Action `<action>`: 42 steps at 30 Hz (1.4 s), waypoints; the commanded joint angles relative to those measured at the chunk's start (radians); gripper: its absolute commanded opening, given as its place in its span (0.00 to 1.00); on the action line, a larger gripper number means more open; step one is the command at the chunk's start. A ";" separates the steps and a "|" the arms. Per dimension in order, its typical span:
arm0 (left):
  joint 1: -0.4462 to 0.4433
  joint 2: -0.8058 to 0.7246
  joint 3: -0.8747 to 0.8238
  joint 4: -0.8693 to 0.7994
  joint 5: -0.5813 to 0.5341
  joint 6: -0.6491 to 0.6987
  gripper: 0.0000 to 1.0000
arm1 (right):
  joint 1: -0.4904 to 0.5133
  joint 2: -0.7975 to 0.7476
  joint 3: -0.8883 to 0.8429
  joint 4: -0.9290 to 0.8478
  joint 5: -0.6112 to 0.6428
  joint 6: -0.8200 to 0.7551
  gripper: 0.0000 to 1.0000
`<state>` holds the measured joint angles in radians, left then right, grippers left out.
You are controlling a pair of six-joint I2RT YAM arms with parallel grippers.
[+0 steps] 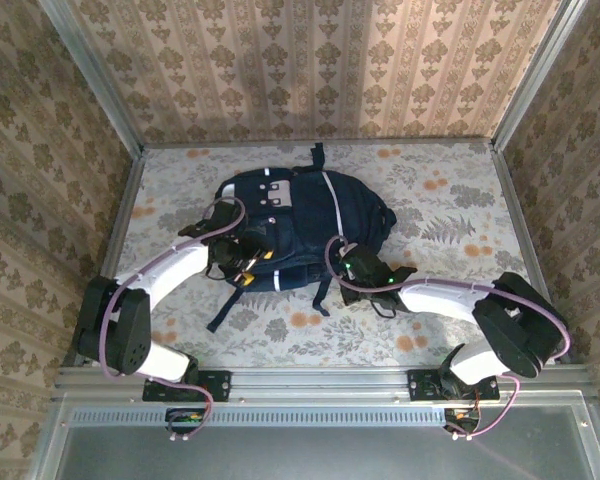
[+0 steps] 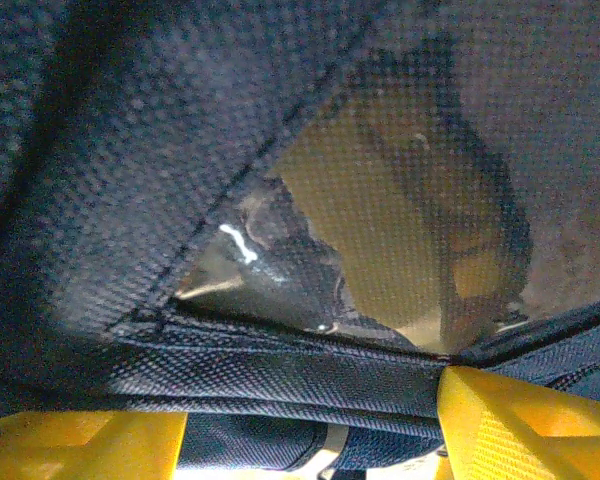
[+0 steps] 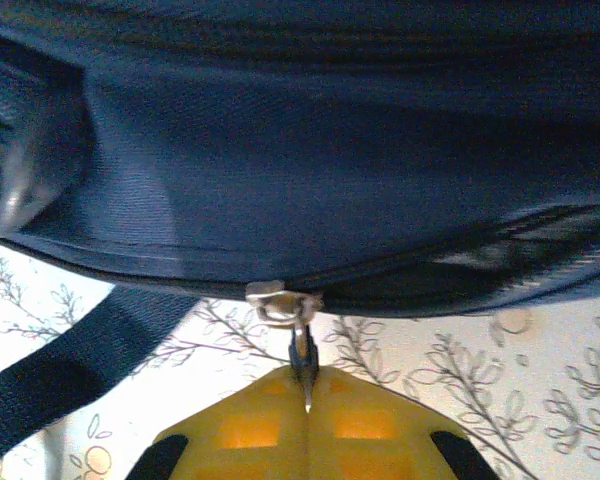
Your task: Pack the student bag
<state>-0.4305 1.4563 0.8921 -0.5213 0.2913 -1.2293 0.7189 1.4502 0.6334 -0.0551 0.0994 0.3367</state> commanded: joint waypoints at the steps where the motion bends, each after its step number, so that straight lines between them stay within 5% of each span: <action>1: 0.037 0.047 0.020 -0.041 -0.117 0.039 0.67 | -0.030 -0.033 -0.013 -0.033 0.032 -0.011 0.00; 5: 0.056 0.071 0.061 -0.068 -0.151 0.082 0.66 | -0.052 -0.034 0.000 -0.058 0.038 0.011 0.00; 8: 0.067 0.096 0.147 -0.095 -0.185 0.135 0.66 | -0.045 -0.039 0.010 -0.036 -0.081 0.000 0.00; 15: 0.139 0.191 0.435 -0.210 -0.167 0.254 0.68 | 0.122 0.048 0.157 -0.077 -0.191 -0.032 0.00; 22: 0.162 -0.002 0.252 -0.156 -0.113 0.222 0.70 | 0.183 0.163 0.283 0.045 -0.197 0.067 0.00; 30: 0.119 -0.156 -0.074 0.059 0.016 0.031 0.70 | 0.187 0.265 0.393 0.067 -0.232 0.100 0.00; 42: 0.008 0.042 -0.084 0.343 -0.026 -0.051 0.70 | 0.174 0.051 0.213 0.074 -0.118 0.103 0.00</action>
<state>-0.4137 1.4555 0.7834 -0.2699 0.2764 -1.2407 0.9031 1.5856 0.8948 -0.0021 -0.0578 0.4236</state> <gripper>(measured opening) 0.701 0.067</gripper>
